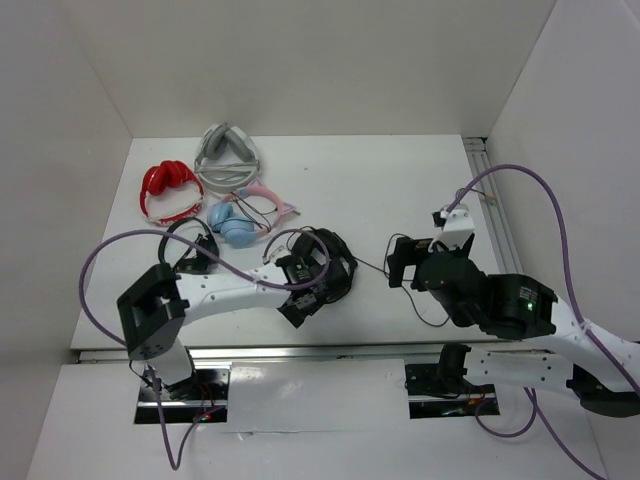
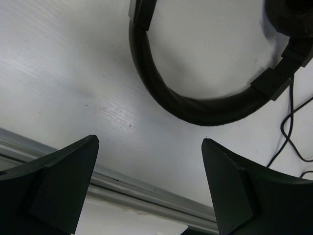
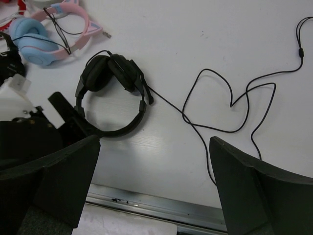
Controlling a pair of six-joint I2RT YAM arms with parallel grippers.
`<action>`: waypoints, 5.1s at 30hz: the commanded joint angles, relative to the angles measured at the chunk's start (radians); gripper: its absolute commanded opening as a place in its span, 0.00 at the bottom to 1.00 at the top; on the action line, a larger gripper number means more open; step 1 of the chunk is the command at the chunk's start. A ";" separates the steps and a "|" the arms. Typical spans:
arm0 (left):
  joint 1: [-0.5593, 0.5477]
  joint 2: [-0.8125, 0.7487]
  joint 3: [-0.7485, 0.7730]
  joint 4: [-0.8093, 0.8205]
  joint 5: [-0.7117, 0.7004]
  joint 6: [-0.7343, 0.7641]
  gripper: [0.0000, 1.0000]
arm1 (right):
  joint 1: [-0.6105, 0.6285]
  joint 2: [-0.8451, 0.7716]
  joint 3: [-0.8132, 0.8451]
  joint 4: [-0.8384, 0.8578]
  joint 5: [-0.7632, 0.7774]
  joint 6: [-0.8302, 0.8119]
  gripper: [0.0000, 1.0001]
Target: Wrap the headphones
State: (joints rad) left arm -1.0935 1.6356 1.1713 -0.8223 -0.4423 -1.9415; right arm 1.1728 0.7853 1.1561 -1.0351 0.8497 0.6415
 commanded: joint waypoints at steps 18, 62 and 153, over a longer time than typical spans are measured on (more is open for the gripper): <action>0.040 0.253 0.123 0.041 -0.029 -0.356 0.95 | -0.001 -0.047 0.030 0.110 -0.093 -0.082 1.00; 0.055 0.290 0.058 0.016 0.065 -0.436 0.00 | -0.001 -0.027 0.002 0.155 -0.155 -0.137 1.00; 0.308 -0.758 0.421 0.127 -0.039 0.825 0.00 | -0.319 0.319 -0.516 1.506 -0.857 -0.290 0.00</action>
State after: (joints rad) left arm -0.7895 0.8818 1.6226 -0.9497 -0.4675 -1.0294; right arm 0.7856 1.0828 0.5697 0.4324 -0.1696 0.3485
